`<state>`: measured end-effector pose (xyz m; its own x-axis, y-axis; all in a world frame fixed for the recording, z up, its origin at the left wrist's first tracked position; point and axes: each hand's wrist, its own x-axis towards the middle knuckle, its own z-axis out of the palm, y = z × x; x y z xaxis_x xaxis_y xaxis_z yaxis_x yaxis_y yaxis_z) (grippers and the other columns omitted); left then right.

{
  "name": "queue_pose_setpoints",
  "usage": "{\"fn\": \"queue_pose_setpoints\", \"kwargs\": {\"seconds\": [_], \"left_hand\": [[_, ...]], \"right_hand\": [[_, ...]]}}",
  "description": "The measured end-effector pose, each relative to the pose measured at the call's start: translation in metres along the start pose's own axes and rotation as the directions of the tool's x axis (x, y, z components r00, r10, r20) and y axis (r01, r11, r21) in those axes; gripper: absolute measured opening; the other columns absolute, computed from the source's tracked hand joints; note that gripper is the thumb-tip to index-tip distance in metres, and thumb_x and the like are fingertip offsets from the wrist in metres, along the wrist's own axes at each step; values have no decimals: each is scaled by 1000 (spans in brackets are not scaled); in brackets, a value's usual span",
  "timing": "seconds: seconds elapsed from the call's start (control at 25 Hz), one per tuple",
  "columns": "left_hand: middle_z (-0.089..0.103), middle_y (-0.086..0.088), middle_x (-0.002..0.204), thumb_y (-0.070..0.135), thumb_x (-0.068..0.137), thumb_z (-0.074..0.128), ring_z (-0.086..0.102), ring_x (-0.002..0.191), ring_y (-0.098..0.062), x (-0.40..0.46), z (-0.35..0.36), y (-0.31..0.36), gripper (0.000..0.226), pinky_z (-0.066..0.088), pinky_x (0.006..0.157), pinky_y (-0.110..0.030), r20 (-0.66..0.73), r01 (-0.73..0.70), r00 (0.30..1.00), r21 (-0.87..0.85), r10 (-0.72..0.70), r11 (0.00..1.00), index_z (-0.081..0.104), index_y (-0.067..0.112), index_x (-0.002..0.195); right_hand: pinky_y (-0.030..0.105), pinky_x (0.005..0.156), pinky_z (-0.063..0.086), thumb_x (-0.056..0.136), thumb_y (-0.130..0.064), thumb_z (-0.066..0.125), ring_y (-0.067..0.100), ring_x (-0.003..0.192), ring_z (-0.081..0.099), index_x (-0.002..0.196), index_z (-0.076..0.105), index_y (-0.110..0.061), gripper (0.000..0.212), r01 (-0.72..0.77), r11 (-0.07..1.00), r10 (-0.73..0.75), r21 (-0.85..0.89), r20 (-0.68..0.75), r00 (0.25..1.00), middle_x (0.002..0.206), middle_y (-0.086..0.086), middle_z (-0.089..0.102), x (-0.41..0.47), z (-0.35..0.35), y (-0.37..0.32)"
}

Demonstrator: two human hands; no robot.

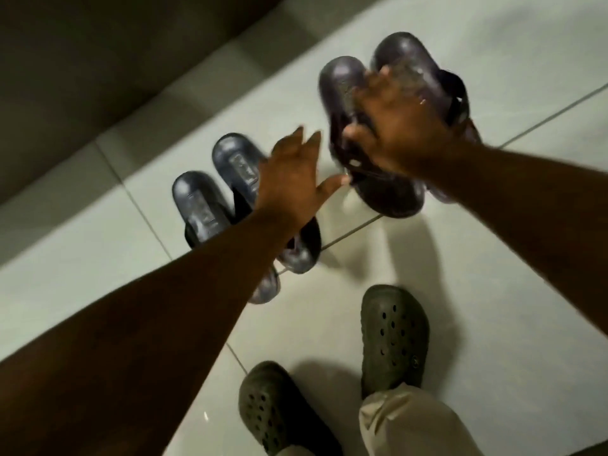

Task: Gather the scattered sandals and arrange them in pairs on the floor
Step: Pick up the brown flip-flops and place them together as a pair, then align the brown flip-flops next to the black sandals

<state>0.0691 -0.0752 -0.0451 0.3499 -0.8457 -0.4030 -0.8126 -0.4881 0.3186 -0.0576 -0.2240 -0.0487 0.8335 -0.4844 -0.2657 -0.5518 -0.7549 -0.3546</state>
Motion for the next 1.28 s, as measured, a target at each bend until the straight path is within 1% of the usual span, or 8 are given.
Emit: {"fn": "queue_pose_setpoints", "kwargs": {"seconds": [0.08, 0.16, 0.28, 0.48, 0.64, 0.88, 1.08, 1.28], "left_hand": [[22, -15, 159, 75, 70, 51, 21, 147, -33, -53, 2, -55, 103, 27, 114, -50, 21, 203, 979, 2, -203, 979, 21, 18, 150], [7, -14, 163, 72, 63, 63, 6, 150, -32, -105, 9, -100, 119, 21, 118, -50, 159, 379, 911, 34, -379, 925, 7, 17, 152], [-5, -11, 164, 60, 71, 66, -11, 150, -29, -140, 37, -139, 114, 11, 123, -46, 360, 334, 864, 112, -351, 936, 1, 16, 153], [6, -10, 164, 45, 78, 68, -7, 150, -31, -163, 51, -182, 93, 17, 121, -45, 215, 312, 927, 12, -307, 950, 18, 15, 152], [6, -8, 164, 43, 76, 71, -7, 150, -31, -202, 42, -241, 94, 24, 117, -46, 228, 321, 919, 38, -321, 946, 21, 16, 151], [5, -12, 163, 41, 81, 67, -9, 150, -32, -245, 42, -300, 90, 18, 121, -48, 266, 315, 907, 85, -326, 945, 19, 13, 151], [7, -13, 163, 43, 77, 70, -5, 150, -33, -249, 32, -313, 94, 16, 121, -48, 239, 281, 921, 137, -307, 950, 20, 13, 151], [8, -14, 163, 39, 80, 67, -1, 150, -33, -248, 18, -289, 97, 3, 120, -49, 175, 337, 912, 191, -370, 922, 8, 13, 152]], "right_hand": [[50, 120, 14, 92, -45, 49, 44, 147, 16, 148, 30, -9, 69, 130, 991, -133, 32, 102, 986, 159, 24, 19, -7, 28, -56], [52, 118, 19, 86, -45, 61, 42, 149, 6, 151, 22, -16, 80, 137, 988, -153, 72, 314, 937, 163, 15, 4, -9, 58, -101], [56, 112, 32, 81, -45, 68, 42, 148, -6, 151, 21, -19, 89, 111, 994, -104, 15, 478, 872, 164, 4, -13, -9, 91, -135], [58, 111, 32, 80, -45, 70, 47, 147, -7, 145, 34, -16, 80, 109, 994, -97, 5, 486, 869, 164, 5, -9, -11, 111, -171], [57, 117, 25, 81, -44, 69, 47, 146, -8, 147, 30, -16, 81, 167, 986, -143, -2, 511, 848, 164, 7, -9, -5, 132, -238], [58, 118, 22, 84, -46, 65, 44, 147, -13, 150, 23, -18, 83, 154, 988, -113, -31, 541, 833, 163, 6, -13, -8, 161, -311], [56, 118, 20, 83, -45, 68, 44, 147, -11, 148, 28, -19, 81, 144, 990, -117, -11, 522, 845, 164, 6, -9, -6, 168, -325], [61, 111, 31, 80, -46, 69, 38, 149, 6, 151, 15, -27, 92, 185, 976, -216, 116, 402, 890, 164, 4, -5, -7, 139, -307]]}}
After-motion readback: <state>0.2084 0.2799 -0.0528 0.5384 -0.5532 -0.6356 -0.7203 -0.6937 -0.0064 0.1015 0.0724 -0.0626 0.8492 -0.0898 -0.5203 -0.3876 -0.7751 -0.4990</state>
